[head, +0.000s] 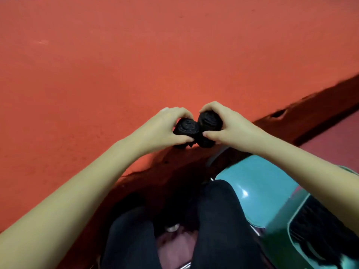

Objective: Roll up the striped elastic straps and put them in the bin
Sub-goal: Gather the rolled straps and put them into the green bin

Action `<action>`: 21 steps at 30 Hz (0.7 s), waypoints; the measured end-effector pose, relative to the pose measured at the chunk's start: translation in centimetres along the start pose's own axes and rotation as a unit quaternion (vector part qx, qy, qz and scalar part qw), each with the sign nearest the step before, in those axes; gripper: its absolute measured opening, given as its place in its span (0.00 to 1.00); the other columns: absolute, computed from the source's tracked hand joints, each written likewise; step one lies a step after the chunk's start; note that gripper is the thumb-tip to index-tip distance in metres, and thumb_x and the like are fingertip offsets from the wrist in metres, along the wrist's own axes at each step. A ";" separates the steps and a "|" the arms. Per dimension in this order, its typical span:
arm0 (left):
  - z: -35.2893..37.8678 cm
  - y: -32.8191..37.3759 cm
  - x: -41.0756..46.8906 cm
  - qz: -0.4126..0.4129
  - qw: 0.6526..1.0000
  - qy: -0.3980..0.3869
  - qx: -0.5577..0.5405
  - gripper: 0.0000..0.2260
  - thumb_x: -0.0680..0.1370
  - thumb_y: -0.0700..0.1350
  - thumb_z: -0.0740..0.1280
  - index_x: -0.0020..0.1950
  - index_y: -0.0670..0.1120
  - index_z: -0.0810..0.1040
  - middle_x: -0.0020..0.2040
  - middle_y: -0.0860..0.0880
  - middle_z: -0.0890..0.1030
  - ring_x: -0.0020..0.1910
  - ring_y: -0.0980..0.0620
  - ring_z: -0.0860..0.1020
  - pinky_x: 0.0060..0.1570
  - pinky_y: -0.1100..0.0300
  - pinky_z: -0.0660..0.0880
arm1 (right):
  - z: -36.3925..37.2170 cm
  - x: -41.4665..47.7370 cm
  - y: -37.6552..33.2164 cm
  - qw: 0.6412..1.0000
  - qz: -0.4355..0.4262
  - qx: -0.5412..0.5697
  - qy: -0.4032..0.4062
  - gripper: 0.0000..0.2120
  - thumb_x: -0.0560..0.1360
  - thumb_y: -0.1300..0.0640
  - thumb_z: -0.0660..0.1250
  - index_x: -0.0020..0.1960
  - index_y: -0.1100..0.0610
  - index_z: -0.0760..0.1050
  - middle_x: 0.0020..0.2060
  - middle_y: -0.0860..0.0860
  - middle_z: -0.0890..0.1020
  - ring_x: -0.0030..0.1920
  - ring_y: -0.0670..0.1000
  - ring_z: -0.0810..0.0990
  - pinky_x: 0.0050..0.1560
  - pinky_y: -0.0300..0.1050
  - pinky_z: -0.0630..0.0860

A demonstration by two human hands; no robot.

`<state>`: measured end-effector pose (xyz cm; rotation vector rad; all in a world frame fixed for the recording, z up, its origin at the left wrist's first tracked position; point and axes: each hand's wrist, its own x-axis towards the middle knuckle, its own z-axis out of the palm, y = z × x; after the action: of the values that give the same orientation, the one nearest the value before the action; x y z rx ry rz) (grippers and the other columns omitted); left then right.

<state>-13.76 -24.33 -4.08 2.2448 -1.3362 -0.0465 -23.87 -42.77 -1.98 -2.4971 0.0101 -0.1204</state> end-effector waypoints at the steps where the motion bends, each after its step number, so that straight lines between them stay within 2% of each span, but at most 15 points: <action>1: 1.3 1.5 1.3 0.019 1.000 -0.007 -0.007 0.16 0.70 0.50 0.75 0.56 0.51 0.76 0.49 0.54 0.77 0.46 0.55 0.71 0.45 0.66 0.64 | -1.4 -1.7 1.2 1.000 0.024 0.002 0.008 0.20 0.71 0.62 0.70 0.59 0.50 0.69 0.49 0.48 0.77 0.46 0.46 0.77 0.50 0.41 0.72; 3: 3.8 4.7 3.7 0.055 0.998 -0.023 -0.019 0.17 0.71 0.51 0.74 0.58 0.52 0.76 0.48 0.55 0.75 0.44 0.60 0.69 0.46 0.69 0.64 | -3.9 -5.3 3.4 0.997 0.072 -0.001 0.020 0.19 0.70 0.62 0.69 0.58 0.50 0.69 0.43 0.44 0.77 0.37 0.38 0.75 0.40 0.33 0.70; 5: 6.4 7.8 5.6 0.091 0.995 -0.044 -0.029 0.18 0.71 0.50 0.74 0.59 0.52 0.76 0.46 0.59 0.73 0.44 0.64 0.68 0.46 0.71 0.63 | -5.8 -8.8 5.4 0.993 0.117 -0.008 0.028 0.19 0.69 0.61 0.69 0.58 0.49 0.69 0.42 0.42 0.77 0.35 0.35 0.74 0.35 0.29 0.68; 7: 9.0 10.7 7.1 0.126 0.989 -0.068 -0.044 0.17 0.72 0.49 0.74 0.59 0.51 0.76 0.45 0.62 0.71 0.44 0.64 0.67 0.48 0.71 0.62 | -7.3 -12.4 7.3 0.988 0.153 -0.009 0.035 0.20 0.69 0.61 0.69 0.58 0.49 0.70 0.44 0.44 0.78 0.34 0.36 0.73 0.35 0.29 0.68; 9: 11.5 13.4 8.3 0.158 0.981 -0.099 -0.053 0.17 0.72 0.49 0.74 0.59 0.51 0.75 0.49 0.58 0.72 0.48 0.59 0.67 0.50 0.66 0.62 | -8.5 -16.1 9.1 0.981 0.188 -0.006 0.047 0.20 0.69 0.61 0.70 0.57 0.49 0.70 0.44 0.45 0.79 0.36 0.38 0.75 0.37 0.30 0.69; 11: 14.2 16.0 9.2 0.179 0.972 -0.135 -0.066 0.16 0.73 0.49 0.73 0.59 0.53 0.74 0.53 0.54 0.73 0.52 0.54 0.68 0.51 0.65 0.63 | -9.5 -20.3 11.3 0.974 0.219 -0.008 0.057 0.18 0.69 0.60 0.71 0.56 0.48 0.70 0.45 0.47 0.80 0.41 0.44 0.77 0.43 0.34 0.71; 13: 16.0 17.6 9.2 0.191 0.963 -0.169 -0.089 0.16 0.73 0.49 0.72 0.58 0.55 0.73 0.53 0.54 0.72 0.53 0.55 0.68 0.51 0.69 0.64 | -9.9 -23.5 13.2 0.967 0.247 -0.012 0.054 0.18 0.69 0.59 0.72 0.54 0.48 0.71 0.46 0.47 0.81 0.44 0.48 0.78 0.47 0.41 0.73; 15: 18.1 19.2 9.1 0.206 0.952 -0.201 -0.110 0.16 0.73 0.47 0.73 0.58 0.54 0.74 0.52 0.55 0.73 0.52 0.56 0.70 0.51 0.71 0.65 | -10.4 -26.8 15.1 0.958 0.284 -0.021 0.044 0.18 0.69 0.59 0.73 0.54 0.48 0.71 0.47 0.47 0.81 0.45 0.47 0.79 0.49 0.44 0.74; 17: 20.1 20.3 8.7 0.203 0.943 -0.236 -0.118 0.17 0.73 0.46 0.73 0.60 0.53 0.74 0.52 0.55 0.74 0.53 0.56 0.70 0.52 0.71 0.65 | -10.2 -29.4 16.6 0.946 0.321 -0.027 0.026 0.18 0.69 0.59 0.73 0.54 0.49 0.71 0.48 0.46 0.80 0.45 0.43 0.78 0.50 0.42 0.73; 19: 21.9 21.1 8.1 0.191 0.937 -0.268 -0.117 0.18 0.73 0.46 0.73 0.62 0.53 0.74 0.54 0.53 0.74 0.55 0.55 0.69 0.55 0.65 0.66 | -9.6 -31.4 17.9 0.935 0.352 -0.038 0.004 0.18 0.70 0.59 0.73 0.55 0.49 0.70 0.47 0.45 0.80 0.43 0.41 0.77 0.48 0.42 0.73; 21: 23.6 21.6 7.7 0.185 0.931 -0.291 -0.118 0.19 0.73 0.46 0.73 0.63 0.52 0.74 0.56 0.52 0.74 0.55 0.54 0.69 0.55 0.64 0.65 | -8.7 -32.6 19.1 0.923 0.382 -0.054 -0.011 0.18 0.70 0.57 0.73 0.55 0.51 0.69 0.46 0.47 0.79 0.41 0.42 0.76 0.42 0.42 0.73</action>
<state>-34.04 -48.66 -12.98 1.8033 -1.9201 -0.7468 -56.69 -62.06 -9.23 -2.4166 0.9890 0.2410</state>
